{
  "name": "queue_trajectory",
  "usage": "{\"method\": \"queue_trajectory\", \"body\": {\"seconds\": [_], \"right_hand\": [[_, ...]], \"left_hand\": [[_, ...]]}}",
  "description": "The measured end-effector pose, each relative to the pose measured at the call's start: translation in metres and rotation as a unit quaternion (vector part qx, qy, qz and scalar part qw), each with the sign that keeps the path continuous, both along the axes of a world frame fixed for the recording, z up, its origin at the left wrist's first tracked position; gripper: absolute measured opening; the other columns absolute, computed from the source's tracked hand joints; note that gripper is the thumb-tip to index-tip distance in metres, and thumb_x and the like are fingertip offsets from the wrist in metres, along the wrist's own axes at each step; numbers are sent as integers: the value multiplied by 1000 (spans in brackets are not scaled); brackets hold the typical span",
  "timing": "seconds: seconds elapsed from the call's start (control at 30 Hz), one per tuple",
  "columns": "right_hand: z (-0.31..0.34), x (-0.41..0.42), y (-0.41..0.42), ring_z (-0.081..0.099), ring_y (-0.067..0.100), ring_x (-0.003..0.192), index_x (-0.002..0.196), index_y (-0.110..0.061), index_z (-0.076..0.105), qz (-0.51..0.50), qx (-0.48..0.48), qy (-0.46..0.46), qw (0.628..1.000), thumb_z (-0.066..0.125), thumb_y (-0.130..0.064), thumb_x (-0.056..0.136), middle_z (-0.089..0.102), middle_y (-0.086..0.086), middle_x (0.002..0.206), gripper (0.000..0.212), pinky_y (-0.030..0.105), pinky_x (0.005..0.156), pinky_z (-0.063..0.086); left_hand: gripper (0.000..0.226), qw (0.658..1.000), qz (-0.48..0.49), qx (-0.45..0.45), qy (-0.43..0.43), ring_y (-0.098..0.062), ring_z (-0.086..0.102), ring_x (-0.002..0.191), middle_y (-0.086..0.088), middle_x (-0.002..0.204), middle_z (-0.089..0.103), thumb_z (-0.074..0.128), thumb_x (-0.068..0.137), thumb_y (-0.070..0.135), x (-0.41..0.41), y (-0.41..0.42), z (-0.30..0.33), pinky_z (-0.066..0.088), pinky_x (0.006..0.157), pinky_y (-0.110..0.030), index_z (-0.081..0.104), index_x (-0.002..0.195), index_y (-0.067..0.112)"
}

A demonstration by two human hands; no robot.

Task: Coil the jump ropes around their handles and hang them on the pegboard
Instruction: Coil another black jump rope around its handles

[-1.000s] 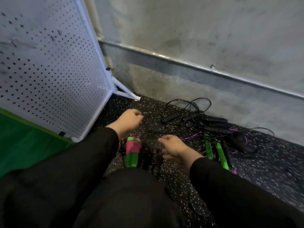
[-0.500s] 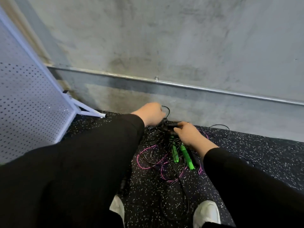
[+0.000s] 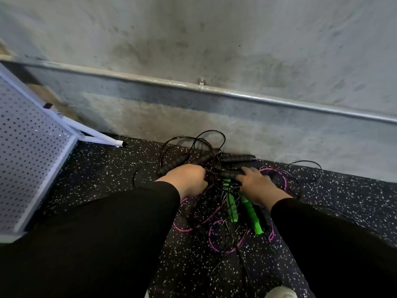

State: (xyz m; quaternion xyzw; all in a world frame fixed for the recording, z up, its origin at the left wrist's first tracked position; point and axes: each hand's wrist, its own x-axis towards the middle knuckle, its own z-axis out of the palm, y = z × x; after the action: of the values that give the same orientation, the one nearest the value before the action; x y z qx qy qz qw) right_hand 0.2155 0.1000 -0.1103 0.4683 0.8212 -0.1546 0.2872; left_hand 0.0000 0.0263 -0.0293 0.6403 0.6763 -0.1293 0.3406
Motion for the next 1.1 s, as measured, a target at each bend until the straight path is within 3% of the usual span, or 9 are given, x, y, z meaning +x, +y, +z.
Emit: {"method": "queue_trajectory", "body": {"seconds": [0.17,0.27,0.37,0.47,0.63,0.8,0.9,1.0,1.1], "right_hand": [[-30,-12,15,5,39,154,149,-23,44,6,-25,-75,997,52,-12,98,9,11,168,53,72,116,16],[-35,-20,17,18,42,148,138,-18,54,10,-17,-96,995,57,-8,94,22,17,156,45,73,115,14],[-31,-23,17,44,39,129,124,-16,62,2,25,-41,999,58,-14,96,37,14,134,28,69,117,20],[-9,-30,16,62,36,105,118,-12,59,-69,42,65,995,60,-15,97,44,15,128,22,51,102,48],[58,-50,9,64,39,102,134,-8,36,-177,55,155,970,62,-27,95,62,18,116,50,41,81,50],[161,-59,-9,51,16,36,99,0,62,-407,-153,347,831,61,-26,98,62,7,52,27,23,37,47],[228,-55,-37,45,11,41,103,-3,63,-421,-255,445,748,71,-34,94,55,2,53,34,20,37,46],[278,-49,-72,47,15,51,108,-3,61,-400,-286,496,715,70,-26,94,56,5,70,29,22,42,49],[316,-41,-112,45,16,55,126,2,56,-351,-298,541,704,60,-20,98,54,5,72,36,26,49,49]], "left_hand": [[28,1000,-1,-20,1,-27,61,102,-7,112,65,49,103,33,-15,-1,-17,49,85,-37,63,118,14],[26,1000,11,-19,-5,-27,60,96,-6,100,61,50,103,32,-23,-1,-15,49,82,-36,63,116,13],[27,1000,17,-3,-12,-29,59,98,-5,99,60,49,104,32,-25,0,-13,44,77,-34,62,117,13],[29,1000,14,16,-11,-27,57,93,-6,103,60,49,104,32,-23,-1,-5,43,77,-34,60,123,13],[33,996,38,79,-35,-32,62,109,-11,120,66,50,102,29,-17,0,35,48,86,-35,62,129,14],[43,967,149,182,-98,-32,57,124,-13,136,63,49,102,22,-27,-7,104,44,97,-34,53,144,12],[57,942,205,223,-149,-31,53,130,-13,151,50,45,102,18,-31,-23,151,44,103,-35,34,157,13],[69,918,223,249,-213,-32,54,130,-8,163,31,49,101,18,-30,-50,187,47,99,-36,17,163,18],[66,899,211,278,-265,-17,50,130,1,163,32,56,102,23,-21,-78,212,38,92,-23,25,160,25]]}}
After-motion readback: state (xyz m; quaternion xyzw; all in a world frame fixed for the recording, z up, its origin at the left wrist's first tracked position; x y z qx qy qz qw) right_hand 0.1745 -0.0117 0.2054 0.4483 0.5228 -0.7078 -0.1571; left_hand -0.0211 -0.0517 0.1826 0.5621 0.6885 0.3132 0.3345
